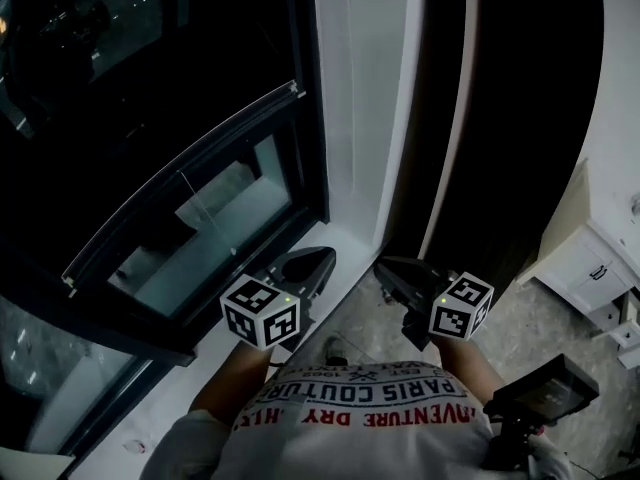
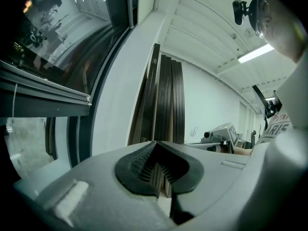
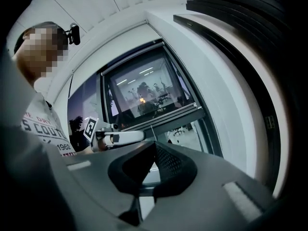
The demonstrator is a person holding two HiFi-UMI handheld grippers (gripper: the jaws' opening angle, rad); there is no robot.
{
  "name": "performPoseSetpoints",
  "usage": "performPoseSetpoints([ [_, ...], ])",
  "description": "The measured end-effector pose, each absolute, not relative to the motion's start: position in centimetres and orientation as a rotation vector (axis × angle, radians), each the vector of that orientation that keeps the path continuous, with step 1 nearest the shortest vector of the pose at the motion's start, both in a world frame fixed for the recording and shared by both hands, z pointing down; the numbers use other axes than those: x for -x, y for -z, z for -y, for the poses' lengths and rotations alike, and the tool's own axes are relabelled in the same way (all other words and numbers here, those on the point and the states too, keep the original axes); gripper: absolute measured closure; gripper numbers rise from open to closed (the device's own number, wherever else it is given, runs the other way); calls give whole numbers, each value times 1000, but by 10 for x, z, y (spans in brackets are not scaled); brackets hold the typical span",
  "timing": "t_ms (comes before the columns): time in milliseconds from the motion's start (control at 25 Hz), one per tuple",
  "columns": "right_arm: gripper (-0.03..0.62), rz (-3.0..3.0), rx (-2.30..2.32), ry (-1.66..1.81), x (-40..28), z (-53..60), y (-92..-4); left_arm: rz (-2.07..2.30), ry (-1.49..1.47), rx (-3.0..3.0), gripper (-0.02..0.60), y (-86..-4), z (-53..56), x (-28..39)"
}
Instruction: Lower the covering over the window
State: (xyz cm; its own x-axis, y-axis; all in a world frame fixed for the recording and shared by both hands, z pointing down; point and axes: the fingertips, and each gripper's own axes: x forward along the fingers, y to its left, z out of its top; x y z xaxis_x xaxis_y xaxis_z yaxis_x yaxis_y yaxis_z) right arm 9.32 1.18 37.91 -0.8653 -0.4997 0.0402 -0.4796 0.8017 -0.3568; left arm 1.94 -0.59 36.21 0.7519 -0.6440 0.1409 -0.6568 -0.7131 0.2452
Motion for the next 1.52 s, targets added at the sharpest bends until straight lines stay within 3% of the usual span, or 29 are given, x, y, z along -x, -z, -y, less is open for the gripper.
performPoseSetpoints([
  [320, 588, -2946, 813, 519, -60, 119, -372, 1030, -63, -2663, 580, -363, 137, 15],
  [1120, 587, -2965, 859, 312, -14, 266, -344, 1109, -36, -2737, 580, -332, 255, 60],
  [1520, 500, -2951, 1000, 133, 14, 355, -319, 1136, -38, -2724, 580, -332, 286, 71],
])
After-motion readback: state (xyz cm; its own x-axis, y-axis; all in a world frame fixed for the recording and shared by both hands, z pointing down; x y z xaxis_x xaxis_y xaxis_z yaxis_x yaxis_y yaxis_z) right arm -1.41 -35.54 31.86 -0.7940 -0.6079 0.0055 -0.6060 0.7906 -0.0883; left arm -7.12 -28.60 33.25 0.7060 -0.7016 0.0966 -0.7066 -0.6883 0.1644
